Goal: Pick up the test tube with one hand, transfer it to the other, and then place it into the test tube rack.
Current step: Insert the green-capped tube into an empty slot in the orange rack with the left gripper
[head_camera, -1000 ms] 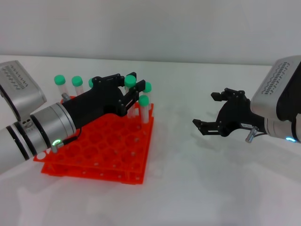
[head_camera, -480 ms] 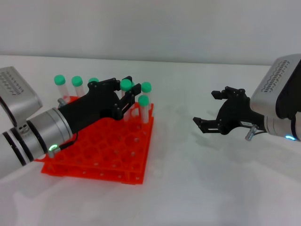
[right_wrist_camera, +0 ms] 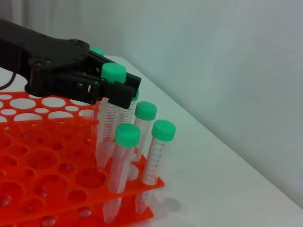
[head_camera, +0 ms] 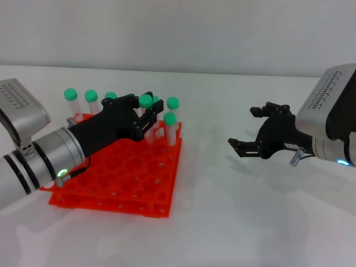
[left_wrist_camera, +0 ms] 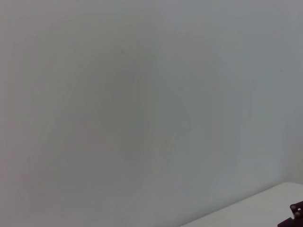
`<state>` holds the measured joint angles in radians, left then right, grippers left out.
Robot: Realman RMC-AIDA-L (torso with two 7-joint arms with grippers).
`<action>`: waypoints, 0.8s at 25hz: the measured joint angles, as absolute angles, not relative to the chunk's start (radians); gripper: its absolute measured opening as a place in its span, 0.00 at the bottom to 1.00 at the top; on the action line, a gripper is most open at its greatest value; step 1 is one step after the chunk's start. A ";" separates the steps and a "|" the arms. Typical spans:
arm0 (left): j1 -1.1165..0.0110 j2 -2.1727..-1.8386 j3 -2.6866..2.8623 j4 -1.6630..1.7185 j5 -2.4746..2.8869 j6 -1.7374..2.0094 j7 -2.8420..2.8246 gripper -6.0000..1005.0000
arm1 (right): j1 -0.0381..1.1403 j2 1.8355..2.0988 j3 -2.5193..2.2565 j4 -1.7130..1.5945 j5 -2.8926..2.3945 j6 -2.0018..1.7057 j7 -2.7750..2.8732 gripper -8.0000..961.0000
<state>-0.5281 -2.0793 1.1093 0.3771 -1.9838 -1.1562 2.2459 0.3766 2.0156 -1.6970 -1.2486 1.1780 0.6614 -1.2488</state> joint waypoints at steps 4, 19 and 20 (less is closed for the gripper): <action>-0.535 -2.077 1.110 0.380 -1.969 -1.148 2.226 0.28 | 0.377 2.016 -1.697 -1.249 1.178 0.661 -1.249 0.91; -0.498 -2.080 1.110 0.404 -1.960 -1.158 2.199 0.57 | 0.377 2.016 -1.696 -1.247 1.178 0.661 -1.249 0.91; -0.493 -2.081 1.109 0.407 -1.961 -1.159 2.199 0.61 | 0.377 2.016 -1.697 -1.247 1.178 0.661 -1.248 0.91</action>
